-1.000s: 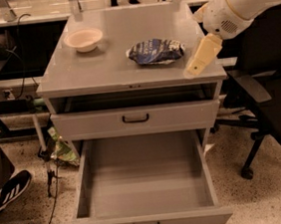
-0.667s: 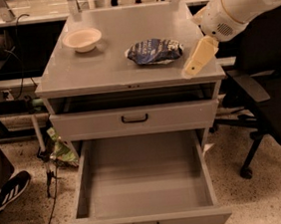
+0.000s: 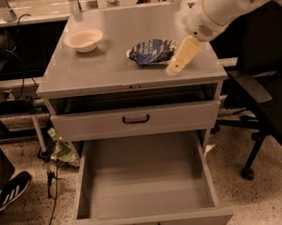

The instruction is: Place blue chip bag into middle drawer

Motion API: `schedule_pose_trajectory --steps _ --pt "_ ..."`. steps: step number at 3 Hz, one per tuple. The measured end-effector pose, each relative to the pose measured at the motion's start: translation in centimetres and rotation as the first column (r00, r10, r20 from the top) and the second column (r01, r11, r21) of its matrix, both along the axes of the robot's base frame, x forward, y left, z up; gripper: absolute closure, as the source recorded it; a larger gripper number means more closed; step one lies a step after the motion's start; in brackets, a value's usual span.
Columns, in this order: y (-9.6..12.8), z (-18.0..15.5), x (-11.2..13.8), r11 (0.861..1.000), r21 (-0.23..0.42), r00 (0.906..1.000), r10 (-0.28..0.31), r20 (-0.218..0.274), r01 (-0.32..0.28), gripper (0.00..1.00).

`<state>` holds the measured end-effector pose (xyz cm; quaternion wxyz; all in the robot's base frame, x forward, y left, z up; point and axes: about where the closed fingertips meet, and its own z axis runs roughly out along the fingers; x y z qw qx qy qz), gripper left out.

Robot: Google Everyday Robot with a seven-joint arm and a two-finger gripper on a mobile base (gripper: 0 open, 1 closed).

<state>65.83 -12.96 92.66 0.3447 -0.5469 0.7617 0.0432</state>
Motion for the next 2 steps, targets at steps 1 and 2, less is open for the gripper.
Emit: schedule_pose_trajectory --steps 1,2 --pt "1.7 -1.4 4.9 0.997 0.052 0.9981 -0.058 0.020 0.057 0.00" --pt "2.4 -2.3 7.7 0.994 0.064 0.9950 -0.092 0.039 0.089 0.00"
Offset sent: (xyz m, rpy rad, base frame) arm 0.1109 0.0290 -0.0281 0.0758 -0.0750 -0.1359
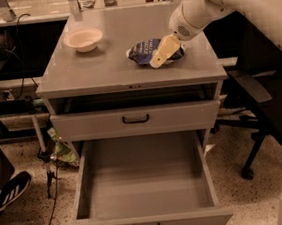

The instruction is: Place blue chip bag into middle drawer

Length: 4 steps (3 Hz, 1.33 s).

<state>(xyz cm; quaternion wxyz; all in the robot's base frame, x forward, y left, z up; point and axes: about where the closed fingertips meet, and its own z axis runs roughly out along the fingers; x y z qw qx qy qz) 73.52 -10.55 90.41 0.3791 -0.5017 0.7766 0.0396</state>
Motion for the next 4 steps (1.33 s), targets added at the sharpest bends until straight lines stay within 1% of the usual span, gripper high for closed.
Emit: schedule_pose_trajectory --steps 1,2,3,4 --pt "-0.1 -0.8 2.6 1.000 0.002 0.9996 -0.016 0.025 0.016 0.00" --pt "-0.3 -2.4 5.2 1.000 0.011 0.9993 -0.020 0.033 0.020 0.00" --pt "-0.7 -3.5 6.2 1.000 0.014 0.9994 -0.020 0.028 0.020 0.00" --pt "-1.0 -4.5 6.3 1.000 0.012 0.9997 -0.018 0.019 0.017 0.16"
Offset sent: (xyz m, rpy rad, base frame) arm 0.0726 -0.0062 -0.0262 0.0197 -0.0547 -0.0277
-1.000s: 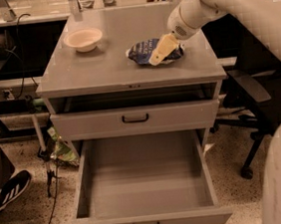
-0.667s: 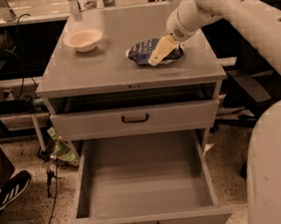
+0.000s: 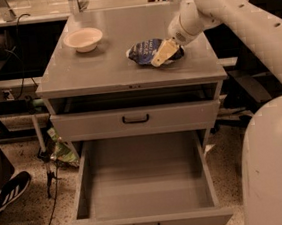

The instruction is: Place blue chip bag into middle drawer

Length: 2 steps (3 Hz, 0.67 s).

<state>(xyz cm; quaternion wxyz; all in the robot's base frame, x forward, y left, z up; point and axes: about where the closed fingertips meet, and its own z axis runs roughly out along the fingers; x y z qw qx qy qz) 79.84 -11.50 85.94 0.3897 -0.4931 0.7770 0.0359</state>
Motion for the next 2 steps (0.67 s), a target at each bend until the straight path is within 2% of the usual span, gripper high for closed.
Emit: schedule_pose_trajectory --steps 2 --pt "-0.86 -0.54 -1.06 1.000 0.003 0.9999 -0.015 -0.002 0.015 0.63"
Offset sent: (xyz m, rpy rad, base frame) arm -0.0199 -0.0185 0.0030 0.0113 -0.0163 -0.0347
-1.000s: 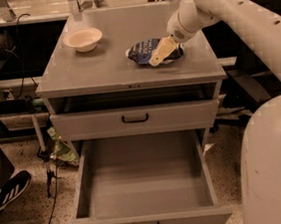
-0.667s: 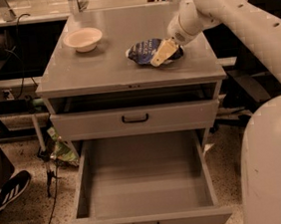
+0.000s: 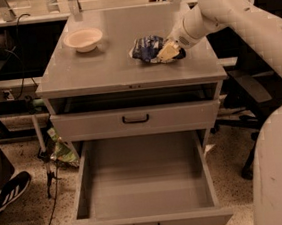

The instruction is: Place blue chip bag into middle drawer

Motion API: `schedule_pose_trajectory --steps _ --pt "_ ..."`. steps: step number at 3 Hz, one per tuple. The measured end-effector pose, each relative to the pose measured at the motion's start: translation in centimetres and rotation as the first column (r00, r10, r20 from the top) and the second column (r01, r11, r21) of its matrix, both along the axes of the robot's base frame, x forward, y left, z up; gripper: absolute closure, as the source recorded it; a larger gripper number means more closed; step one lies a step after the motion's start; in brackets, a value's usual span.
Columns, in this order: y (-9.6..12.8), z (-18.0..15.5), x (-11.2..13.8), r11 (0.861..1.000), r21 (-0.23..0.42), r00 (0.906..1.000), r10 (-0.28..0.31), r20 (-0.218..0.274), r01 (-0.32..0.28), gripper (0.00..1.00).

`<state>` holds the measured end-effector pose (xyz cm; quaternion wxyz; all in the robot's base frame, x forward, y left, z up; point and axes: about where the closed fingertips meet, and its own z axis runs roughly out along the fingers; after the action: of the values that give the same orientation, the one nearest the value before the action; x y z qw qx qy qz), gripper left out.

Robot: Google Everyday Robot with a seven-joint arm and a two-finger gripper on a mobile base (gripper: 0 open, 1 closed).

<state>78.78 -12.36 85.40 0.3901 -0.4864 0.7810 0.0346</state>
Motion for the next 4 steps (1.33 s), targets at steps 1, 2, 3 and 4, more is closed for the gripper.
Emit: schedule_pose_trajectory --steps 1,2,3,4 --pt "-0.4 3.9 -2.1 1.000 -0.009 0.9973 0.023 0.069 -0.023 0.94" --pt "-0.8 7.1 -4.6 0.998 -0.031 0.9934 0.061 0.097 -0.058 1.00" --pt "-1.6 9.0 -9.6 0.990 -0.085 0.9897 0.118 0.081 -0.111 1.00" --pt "-1.6 9.7 -15.5 0.981 -0.096 0.9814 0.176 0.077 -0.168 1.00"
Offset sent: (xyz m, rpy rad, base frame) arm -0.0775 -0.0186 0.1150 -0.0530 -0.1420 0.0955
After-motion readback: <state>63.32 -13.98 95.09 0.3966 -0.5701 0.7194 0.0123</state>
